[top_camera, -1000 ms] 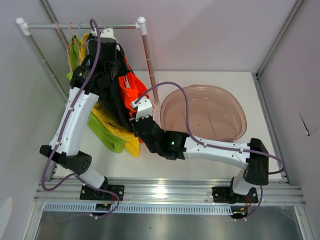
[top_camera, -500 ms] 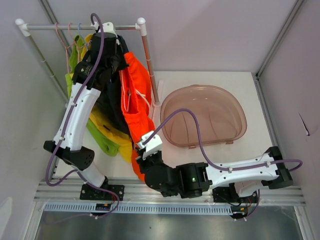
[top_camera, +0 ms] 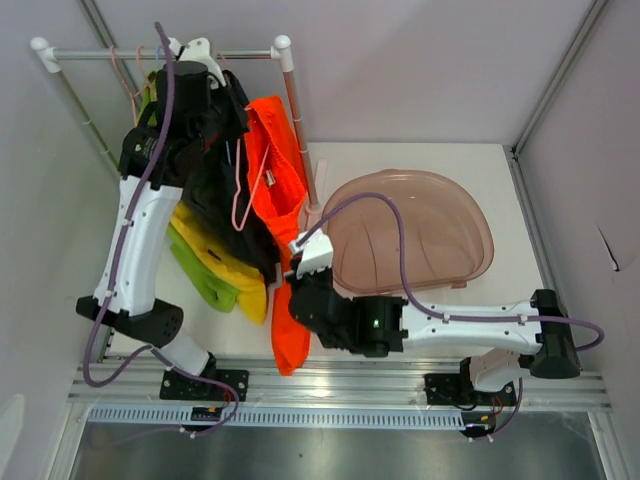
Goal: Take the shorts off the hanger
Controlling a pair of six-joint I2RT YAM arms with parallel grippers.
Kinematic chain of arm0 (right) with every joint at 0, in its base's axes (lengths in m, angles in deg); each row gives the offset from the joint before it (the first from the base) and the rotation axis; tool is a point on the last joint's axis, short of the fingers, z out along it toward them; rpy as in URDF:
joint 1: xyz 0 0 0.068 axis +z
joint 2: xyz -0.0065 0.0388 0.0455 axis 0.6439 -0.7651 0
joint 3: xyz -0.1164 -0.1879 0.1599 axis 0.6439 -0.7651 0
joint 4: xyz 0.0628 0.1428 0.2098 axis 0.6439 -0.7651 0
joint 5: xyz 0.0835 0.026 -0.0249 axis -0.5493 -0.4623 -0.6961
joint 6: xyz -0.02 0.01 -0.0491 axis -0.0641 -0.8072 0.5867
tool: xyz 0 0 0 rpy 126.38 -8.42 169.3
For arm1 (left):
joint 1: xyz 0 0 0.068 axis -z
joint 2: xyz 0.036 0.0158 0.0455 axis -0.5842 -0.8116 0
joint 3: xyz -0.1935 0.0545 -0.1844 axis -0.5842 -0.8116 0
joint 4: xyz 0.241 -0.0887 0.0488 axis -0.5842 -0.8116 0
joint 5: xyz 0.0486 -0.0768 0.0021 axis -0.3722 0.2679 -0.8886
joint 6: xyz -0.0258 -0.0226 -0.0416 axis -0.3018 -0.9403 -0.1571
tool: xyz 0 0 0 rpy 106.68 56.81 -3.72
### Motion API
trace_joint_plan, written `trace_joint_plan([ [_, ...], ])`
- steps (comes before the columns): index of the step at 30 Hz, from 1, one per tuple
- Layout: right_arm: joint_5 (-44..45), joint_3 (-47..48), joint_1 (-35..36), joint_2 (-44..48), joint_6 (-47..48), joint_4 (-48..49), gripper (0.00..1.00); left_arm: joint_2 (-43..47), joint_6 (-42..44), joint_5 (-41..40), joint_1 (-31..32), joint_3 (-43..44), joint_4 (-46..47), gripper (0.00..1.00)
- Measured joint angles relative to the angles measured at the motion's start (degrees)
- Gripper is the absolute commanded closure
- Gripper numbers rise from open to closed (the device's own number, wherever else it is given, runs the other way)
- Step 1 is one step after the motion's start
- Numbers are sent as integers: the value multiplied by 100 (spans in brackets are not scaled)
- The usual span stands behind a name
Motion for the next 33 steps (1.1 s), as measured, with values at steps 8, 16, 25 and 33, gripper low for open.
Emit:
trace_joint_plan([
  [8,-643,-9,-1086,-175,173,444,100,1174,-350,739,-11,-798,-37,100],
  [16,-1180,1340,-1880,-634,1080,402,100,2994,-643,1152,-11,-3143,-24,100],
  [25,-1482,3547,-2393,-651,2597,442,100,4105,-634,835,-11,-3333,-127,100],
  [33,-1687,5700,-3508,-890,3475,557,100,4218,-597,686,-11,-3659,-116,100],
])
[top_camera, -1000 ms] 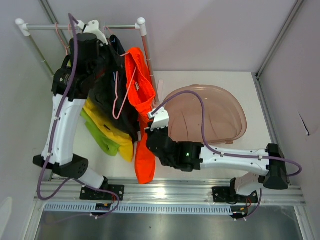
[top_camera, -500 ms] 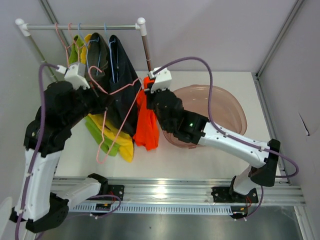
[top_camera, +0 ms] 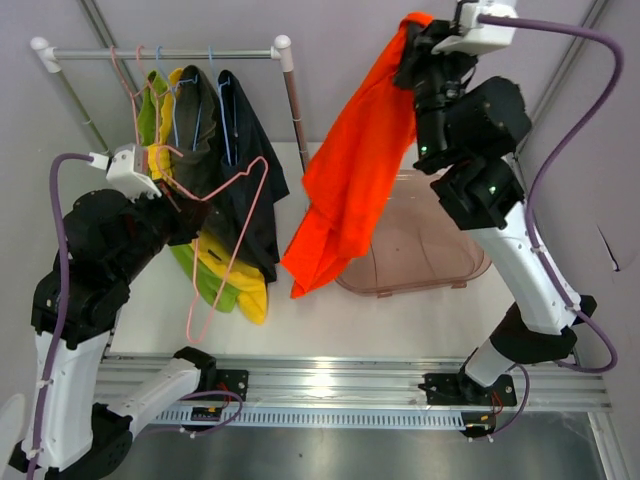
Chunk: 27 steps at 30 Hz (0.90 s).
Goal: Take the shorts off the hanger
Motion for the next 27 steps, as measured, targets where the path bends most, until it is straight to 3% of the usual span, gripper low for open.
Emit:
trace_joint_plan([
  [7,-317,-238,-1113,146,-98,-37,100,-4,13,-109,0,-192,9,100],
  [13,-638,-1816,-1843,568,-595,-105,100,-15,17,-201,0,-260,55,100],
  [19,-824,-4240,-2144,1473,-1250,17,98,-214,63,-258,0,-197,111,100],
  [20,-844,-4656,-2153,1648,-1412,22,81,-323,96,-299,0,-90,92,100],
  [21,-868,-5073,-2153,1843,-1606,35,51,-409,116,-326,0,-7,109,100],
  [22,-898,-5399,-2153,2009,-1816,17,1,-522,142,-361,0,96,107,100],
  [27,-1110,-7007,-2151,3003,-2820,-402,1,-1329,372,-656,0,1058,131,100],
])
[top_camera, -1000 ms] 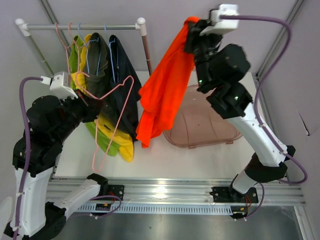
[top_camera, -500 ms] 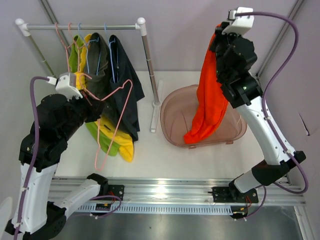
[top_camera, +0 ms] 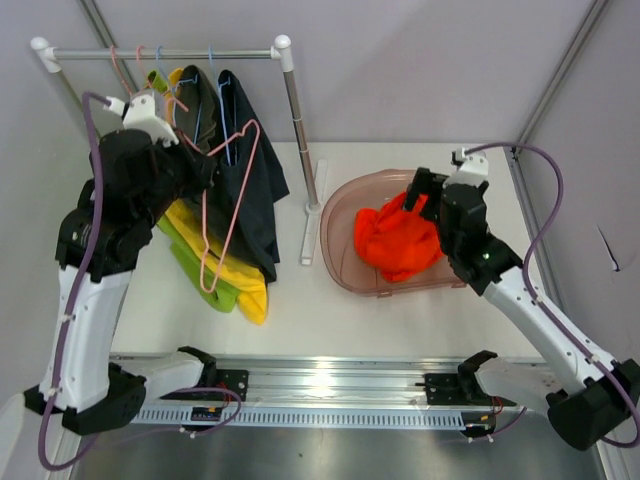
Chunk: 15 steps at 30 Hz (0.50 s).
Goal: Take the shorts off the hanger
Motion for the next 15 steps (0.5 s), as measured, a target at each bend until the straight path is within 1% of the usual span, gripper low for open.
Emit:
trace_joint_plan([
  [4,-127,-796,42,575,-638,-350,1,-745,160,-96,-4,890,4,100],
  [8,-223,-1408,188,1263,-1032,-780,1,-1517,345,-175,-4,1749,74,100],
  [15,-361,-1563,354,2282,-1368,-1331,1,-2789,752,-151,-7,2535,638,100],
])
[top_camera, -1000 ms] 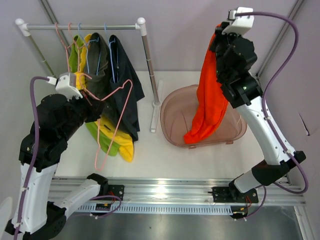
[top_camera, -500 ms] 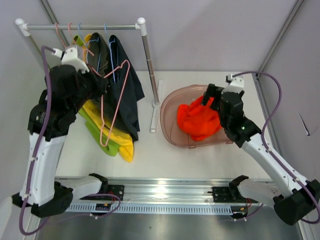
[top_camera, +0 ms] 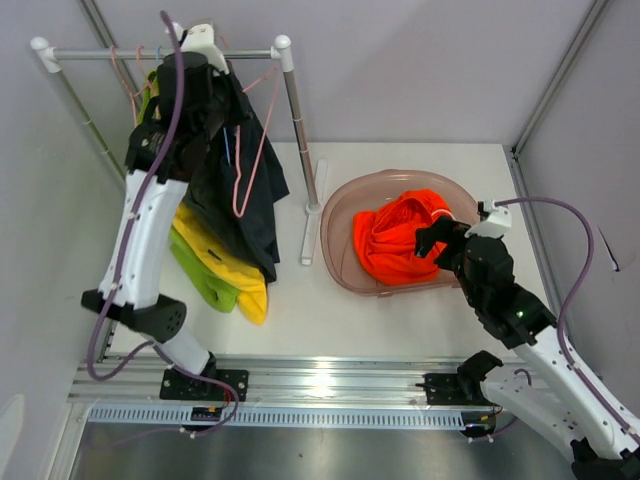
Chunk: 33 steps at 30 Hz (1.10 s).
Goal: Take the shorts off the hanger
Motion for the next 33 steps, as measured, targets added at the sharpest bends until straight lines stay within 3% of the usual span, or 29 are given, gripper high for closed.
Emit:
trace_joint_plan([
  [8,-127,-52,107,507,-96,-297,1,-1545,341,236,2,1128,538,100],
  [19,-247,-195,122,514,-48,-378,1,-2017,525,337,2,1097,1003,100],
  [25,-275,-195,122,516,-26,-380,1,-1735,481,330,13,157,1237,68],
  [27,-293,-195,125,529,-26,-400,1,-1735,485,323,13,33,1228,52],
  [31,-297,-195,127,608,-31,-450,1,-1709,470,315,13,-13,1193,41],
  [33,-297,-195,136,667,-35,-505,1,-1652,496,317,13,-13,1167,29],
])
